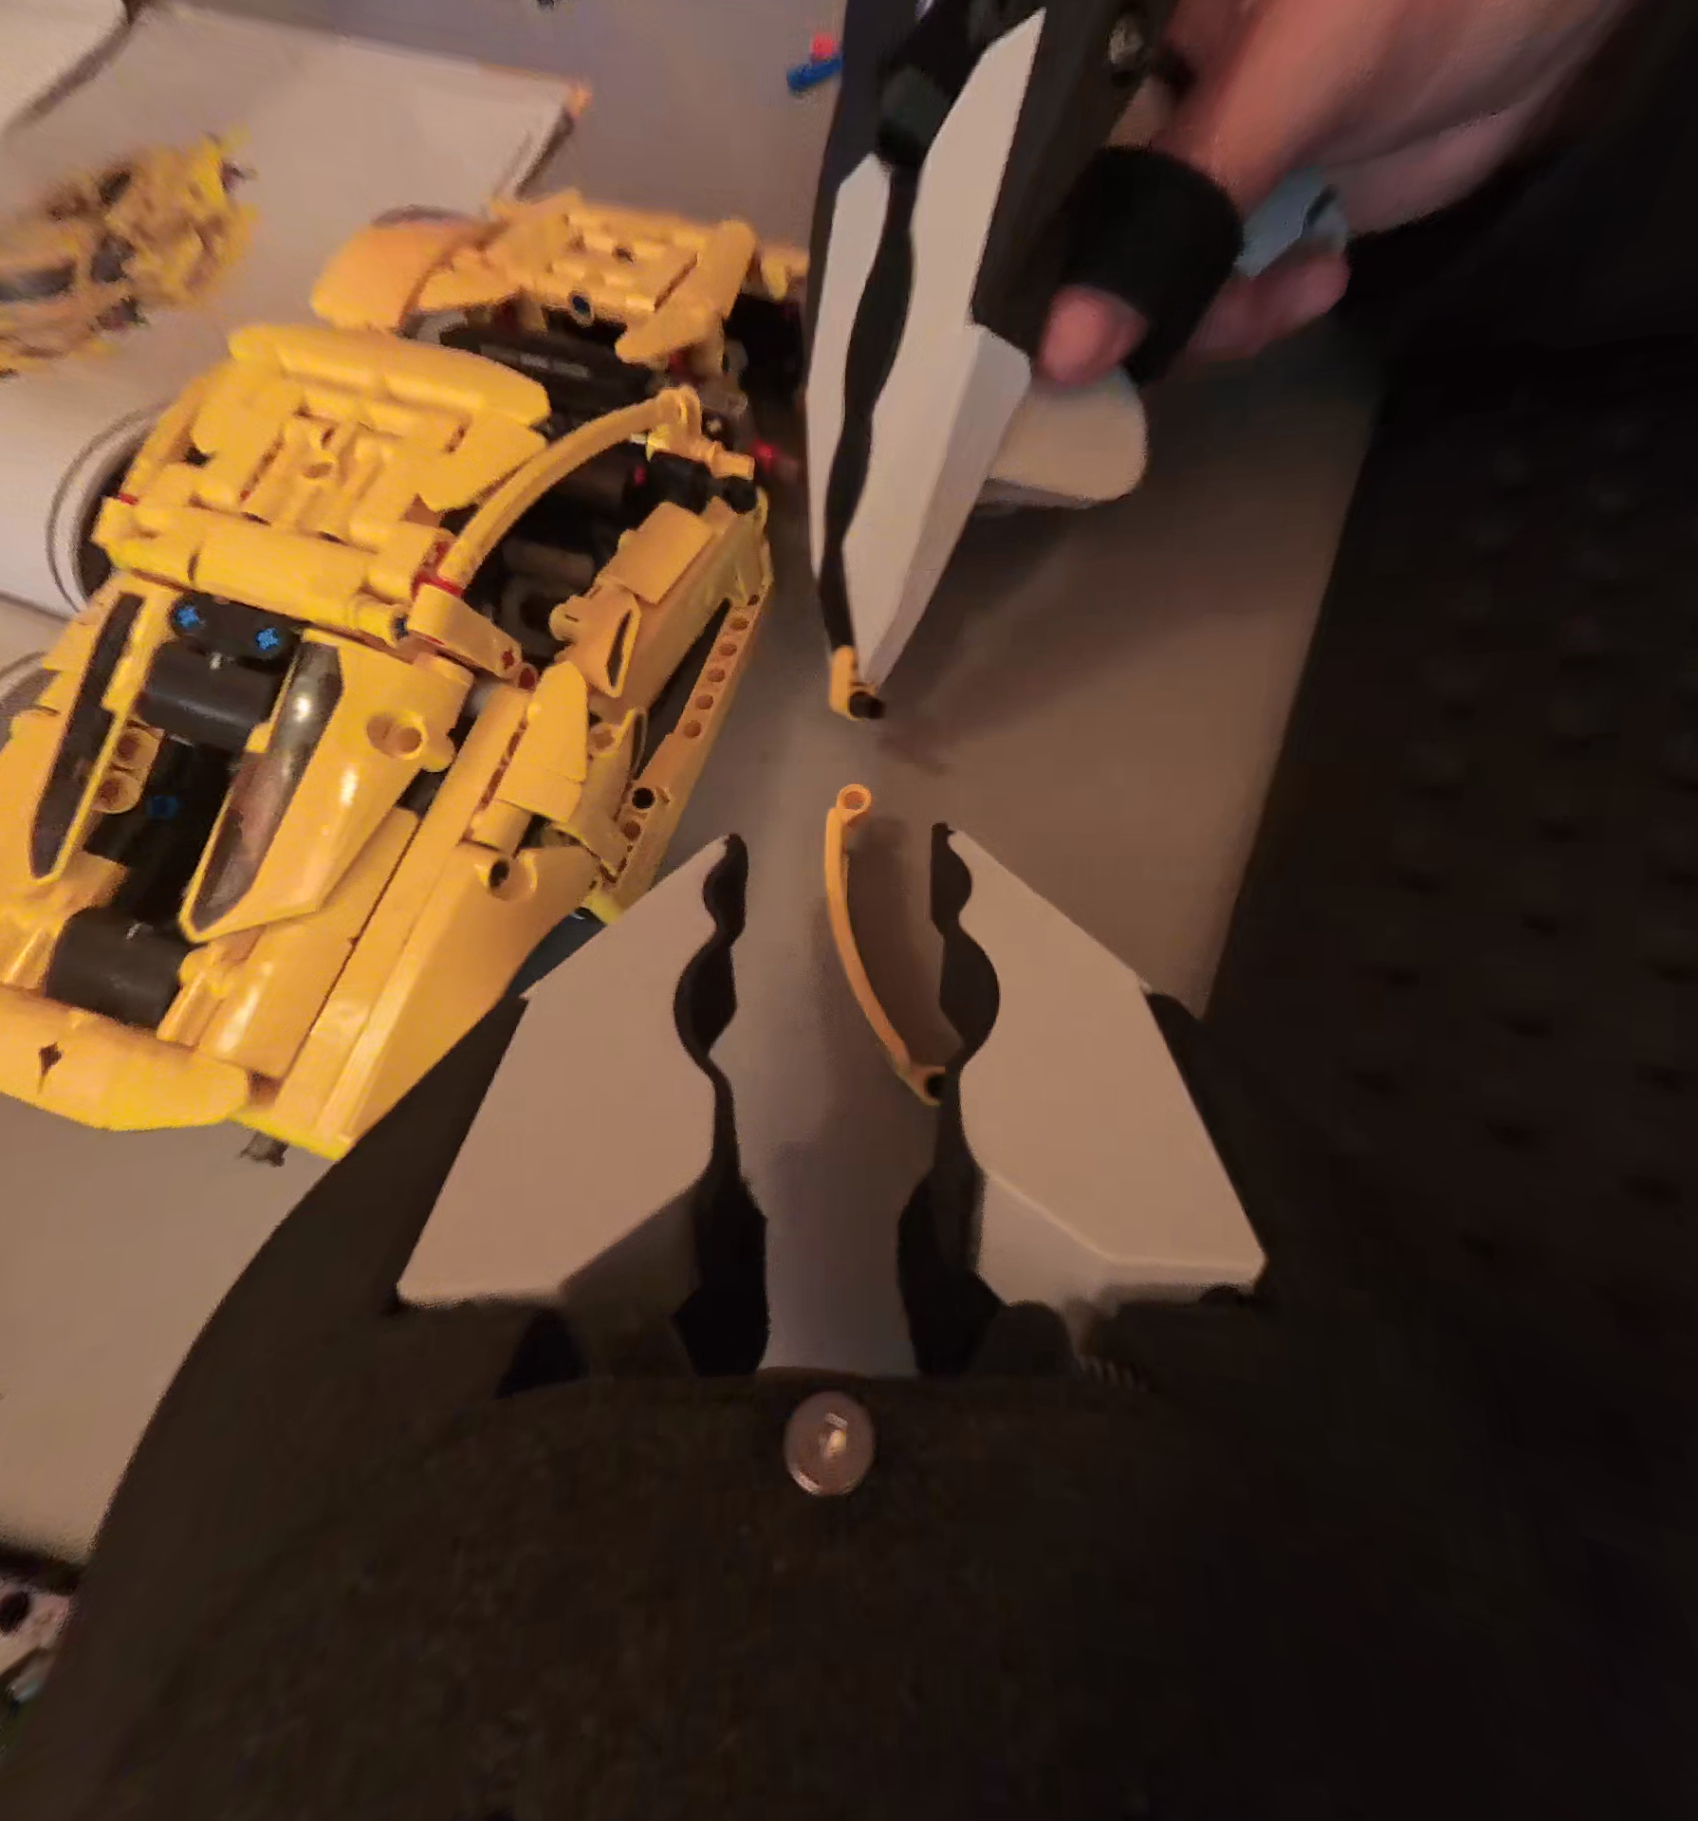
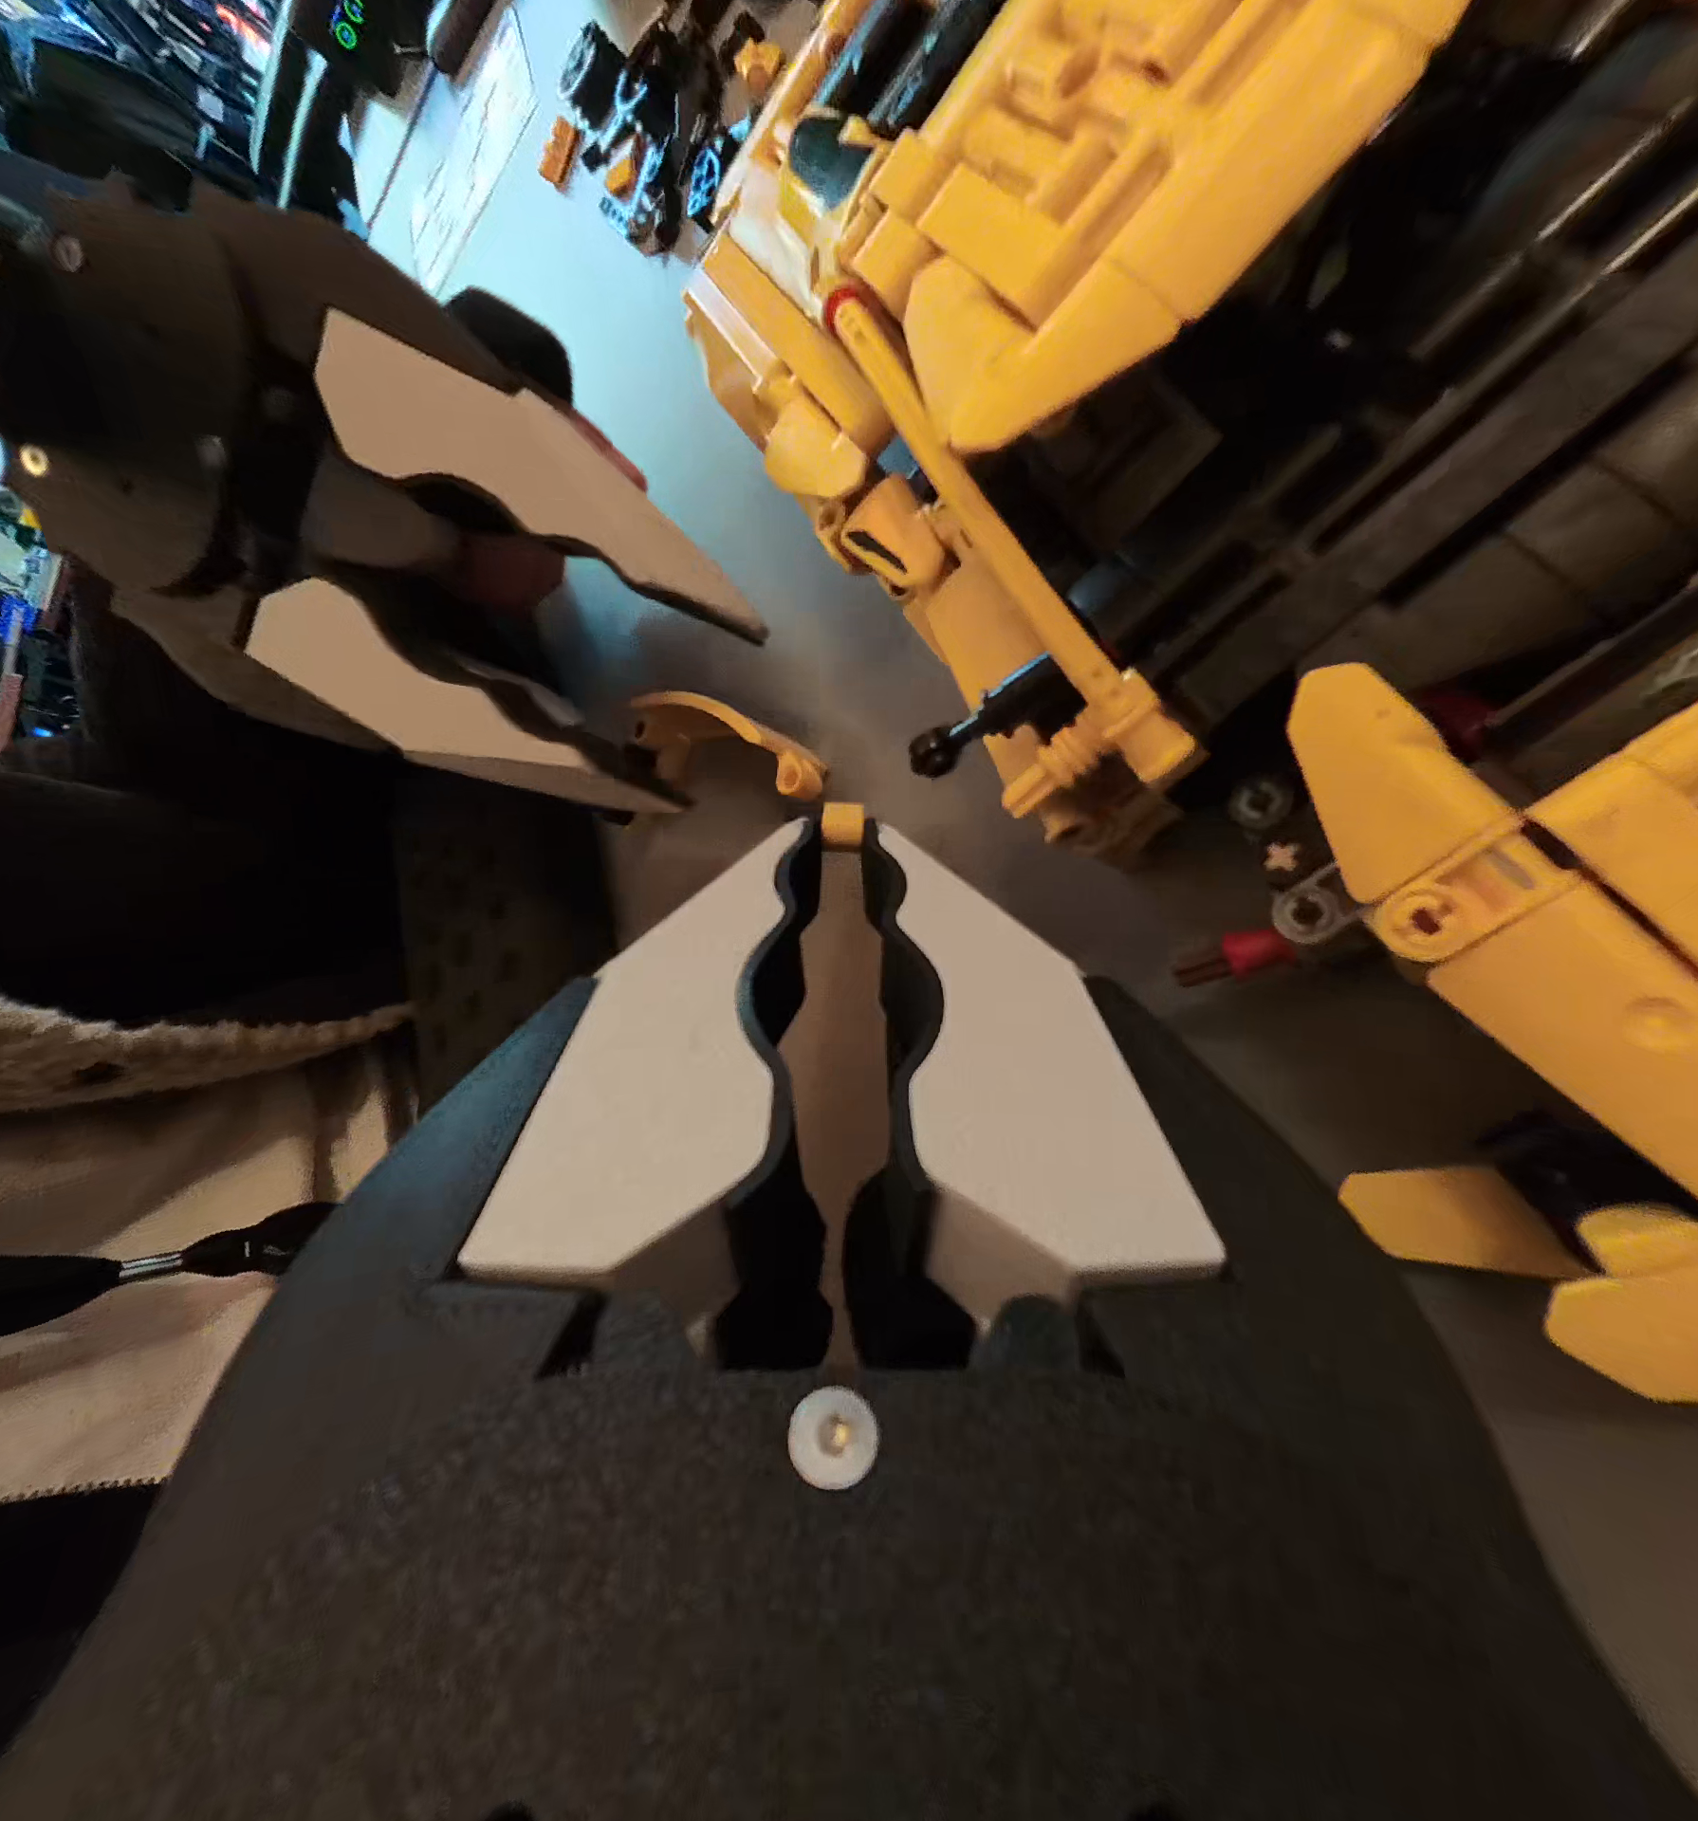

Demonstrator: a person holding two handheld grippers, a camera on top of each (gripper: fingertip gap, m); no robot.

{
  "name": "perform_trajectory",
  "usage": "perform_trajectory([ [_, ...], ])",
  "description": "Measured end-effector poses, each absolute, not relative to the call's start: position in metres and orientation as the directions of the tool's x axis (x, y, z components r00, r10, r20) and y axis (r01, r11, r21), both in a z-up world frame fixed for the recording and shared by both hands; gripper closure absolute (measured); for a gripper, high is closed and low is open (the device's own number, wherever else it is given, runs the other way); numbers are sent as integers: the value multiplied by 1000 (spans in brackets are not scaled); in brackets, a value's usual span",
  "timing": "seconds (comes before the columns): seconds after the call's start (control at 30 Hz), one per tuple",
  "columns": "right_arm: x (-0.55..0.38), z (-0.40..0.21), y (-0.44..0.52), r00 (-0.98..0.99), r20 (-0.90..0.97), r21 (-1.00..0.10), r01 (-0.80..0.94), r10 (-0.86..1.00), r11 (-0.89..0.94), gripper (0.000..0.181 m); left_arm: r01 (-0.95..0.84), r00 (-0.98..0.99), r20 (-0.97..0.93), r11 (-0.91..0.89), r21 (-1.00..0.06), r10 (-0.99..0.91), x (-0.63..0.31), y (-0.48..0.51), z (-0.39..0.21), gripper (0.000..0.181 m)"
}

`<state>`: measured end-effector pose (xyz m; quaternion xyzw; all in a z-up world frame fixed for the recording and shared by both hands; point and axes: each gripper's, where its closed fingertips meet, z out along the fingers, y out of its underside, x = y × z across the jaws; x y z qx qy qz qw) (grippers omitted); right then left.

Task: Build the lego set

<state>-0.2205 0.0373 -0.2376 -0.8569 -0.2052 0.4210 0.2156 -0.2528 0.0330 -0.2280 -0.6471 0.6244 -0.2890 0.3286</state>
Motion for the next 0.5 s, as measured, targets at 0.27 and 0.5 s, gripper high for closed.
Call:
perform_trajectory([
  [0.27,-228,-250,37,582,-654,-495,154,483,-855,175,-723,-64,-174,166,-670,-983,-243,29,-245,179],
  [0.5,-230,-204,48,444,-726,-592,-17,525,-806,175,-577,128,-572,409,-707,-810,-239,54,-200,179],
])
